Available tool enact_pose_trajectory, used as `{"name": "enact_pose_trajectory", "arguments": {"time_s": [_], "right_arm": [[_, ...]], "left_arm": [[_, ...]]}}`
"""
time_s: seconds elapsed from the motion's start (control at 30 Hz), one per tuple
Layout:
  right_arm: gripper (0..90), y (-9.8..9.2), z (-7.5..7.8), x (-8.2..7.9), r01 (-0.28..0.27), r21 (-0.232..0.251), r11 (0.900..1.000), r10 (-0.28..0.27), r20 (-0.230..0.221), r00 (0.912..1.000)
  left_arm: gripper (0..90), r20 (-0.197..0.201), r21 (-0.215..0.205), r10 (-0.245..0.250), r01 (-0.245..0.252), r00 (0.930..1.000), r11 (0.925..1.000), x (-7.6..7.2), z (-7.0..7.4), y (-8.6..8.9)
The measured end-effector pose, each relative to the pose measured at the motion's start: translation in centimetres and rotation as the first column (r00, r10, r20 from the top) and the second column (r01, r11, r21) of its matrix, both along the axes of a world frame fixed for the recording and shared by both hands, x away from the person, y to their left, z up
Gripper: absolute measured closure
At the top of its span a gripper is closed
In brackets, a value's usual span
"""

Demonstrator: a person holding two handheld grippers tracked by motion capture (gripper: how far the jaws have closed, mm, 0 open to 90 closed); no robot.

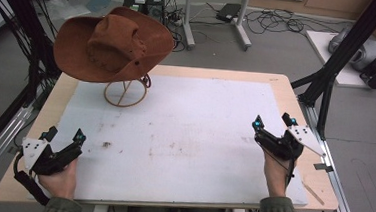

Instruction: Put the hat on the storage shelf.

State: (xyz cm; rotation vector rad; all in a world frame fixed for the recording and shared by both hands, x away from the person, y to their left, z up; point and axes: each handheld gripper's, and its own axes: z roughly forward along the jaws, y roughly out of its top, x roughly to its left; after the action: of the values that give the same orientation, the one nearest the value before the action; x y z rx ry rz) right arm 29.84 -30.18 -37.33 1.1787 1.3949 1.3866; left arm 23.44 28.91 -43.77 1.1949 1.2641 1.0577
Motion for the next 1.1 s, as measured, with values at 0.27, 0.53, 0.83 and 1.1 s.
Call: {"name": "enact_pose_trajectory", "arguments": {"time_s": [0.27,0.53,0.83,1.1], "right_arm": [[9.6,-0.9,-3.3,-1.0,0.033,0.008,0.999,-0.032,-0.04,0.9987],[9.6,-1.8,-5.0,-1.5,0.054,0.017,0.998,-0.053,-0.059,0.9968],[9.6,-2.0,-5.0,-2.0,0.048,0.023,0.999,-0.047,-0.04,0.9981],[9.6,-2.3,-5.2,-2.0,0.054,0.026,0.998,-0.053,-0.039,0.9979]], "left_arm": [[17.2,-0.005,0.0,0.015,-0.015,0.9999,0.9999,0.1,-0.2,0.3],[17.2,-0.007,0.009,0.012,-0.012,0.9999,0.9999,0.1,-0.2,0.2],[17.2,-0.009,0.013,0.0,0.0,1.0,0.9999,0.3,-0.3,-0.1],[17.2,-0.014,0.013,0.0,0.0,0.9999,0.9999,0.4,-0.3,-0.1]]}}
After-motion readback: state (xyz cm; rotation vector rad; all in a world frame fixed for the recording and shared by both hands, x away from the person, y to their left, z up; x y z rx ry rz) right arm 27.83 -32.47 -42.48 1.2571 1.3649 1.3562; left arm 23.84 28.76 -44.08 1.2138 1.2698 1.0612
